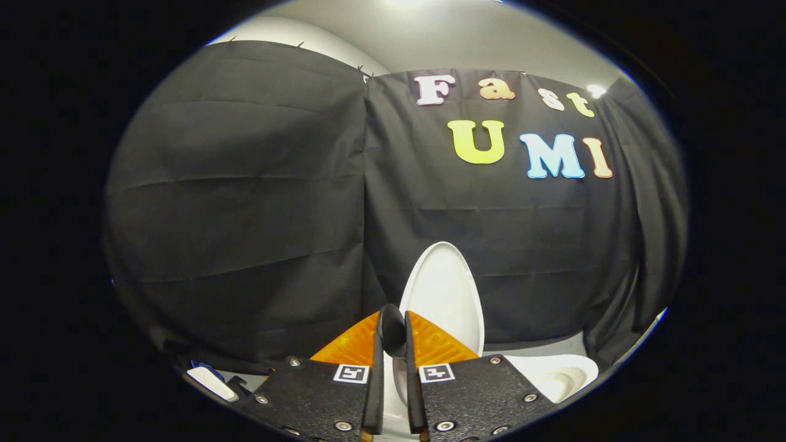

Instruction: Open the toilet lid.

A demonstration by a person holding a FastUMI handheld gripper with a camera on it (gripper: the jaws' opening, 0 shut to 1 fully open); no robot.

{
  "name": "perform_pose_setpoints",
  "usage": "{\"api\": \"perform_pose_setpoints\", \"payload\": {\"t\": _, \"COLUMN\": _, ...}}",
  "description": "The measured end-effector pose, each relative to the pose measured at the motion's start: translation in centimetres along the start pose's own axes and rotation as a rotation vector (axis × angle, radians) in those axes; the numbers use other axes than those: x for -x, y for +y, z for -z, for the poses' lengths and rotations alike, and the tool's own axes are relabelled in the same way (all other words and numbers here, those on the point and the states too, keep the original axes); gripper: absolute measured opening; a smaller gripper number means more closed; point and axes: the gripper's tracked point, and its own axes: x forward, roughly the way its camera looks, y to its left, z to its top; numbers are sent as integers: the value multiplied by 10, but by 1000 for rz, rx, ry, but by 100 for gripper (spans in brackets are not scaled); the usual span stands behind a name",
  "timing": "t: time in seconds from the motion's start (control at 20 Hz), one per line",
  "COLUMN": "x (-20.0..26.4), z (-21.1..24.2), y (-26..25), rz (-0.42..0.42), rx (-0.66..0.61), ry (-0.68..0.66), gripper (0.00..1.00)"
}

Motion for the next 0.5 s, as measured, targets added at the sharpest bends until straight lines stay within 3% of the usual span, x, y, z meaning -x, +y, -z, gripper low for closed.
{"api": "perform_pose_setpoints", "payload": {"t": 0.2, "x": 19, "z": -29, "y": 7, "rz": -133, "rx": -137, "ry": -73, "gripper": 33}}
{"api": "perform_pose_setpoints", "payload": {"t": 0.45, "x": 58, "z": -90, "y": -47, "rz": -75, "rx": -237, "ry": -197, "gripper": 93}}
{"api": "perform_pose_setpoints", "payload": {"t": 0.5, "x": 65, "z": -96, "y": -62, "rz": -60, "rx": -246, "ry": -205, "gripper": 94}}
